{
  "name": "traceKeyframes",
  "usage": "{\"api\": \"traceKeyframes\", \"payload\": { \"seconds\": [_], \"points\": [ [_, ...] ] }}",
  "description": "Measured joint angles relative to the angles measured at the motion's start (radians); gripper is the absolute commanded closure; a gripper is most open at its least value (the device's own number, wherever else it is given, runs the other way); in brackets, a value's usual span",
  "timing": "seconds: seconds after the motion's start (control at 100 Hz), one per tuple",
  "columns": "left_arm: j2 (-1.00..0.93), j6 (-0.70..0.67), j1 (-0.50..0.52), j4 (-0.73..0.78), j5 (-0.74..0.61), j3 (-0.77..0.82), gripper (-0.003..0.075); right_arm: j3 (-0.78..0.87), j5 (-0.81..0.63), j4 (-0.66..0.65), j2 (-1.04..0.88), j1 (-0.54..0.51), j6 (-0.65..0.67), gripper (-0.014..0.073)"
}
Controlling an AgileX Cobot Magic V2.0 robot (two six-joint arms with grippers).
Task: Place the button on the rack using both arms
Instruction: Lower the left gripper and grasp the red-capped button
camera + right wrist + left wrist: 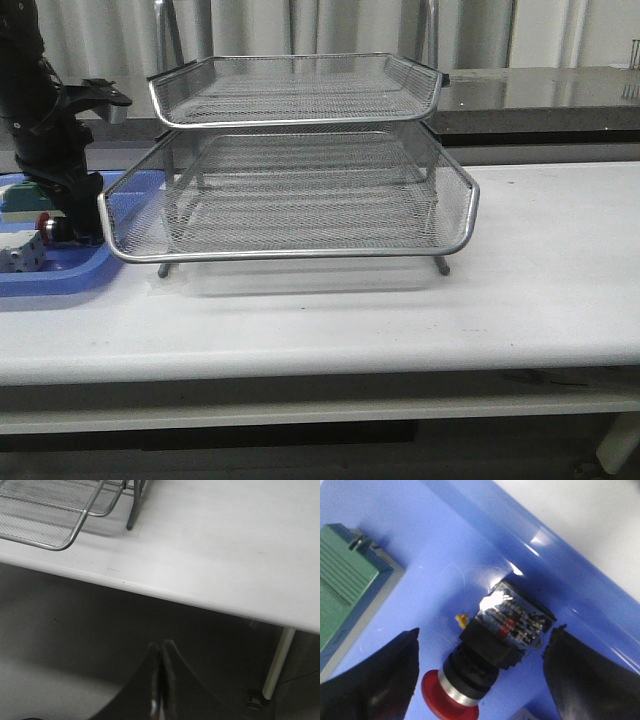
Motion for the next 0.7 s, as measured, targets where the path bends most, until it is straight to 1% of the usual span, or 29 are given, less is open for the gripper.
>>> {"api": "traceKeyframes", "payload": {
  "seconds": [0.6,0.66,0.7],
  "points": [
    [0.042,0.006,0.000,0.000,-0.021,-0.002,0.0229,0.000,0.002,0.000,0.000,0.000,0.000,0.0654],
    [0.042,0.006,0.000,0.000,-0.021,-0.002,0.0250,0.000,0.002,0.000,0.000,0.000,0.000,0.0654],
    [0.043,0.006,0.000,0.000,-0.021,-0.002,0.0287,0.000,0.002,0.000,0.000,0.000,0.000,0.0654]
  ]
}}
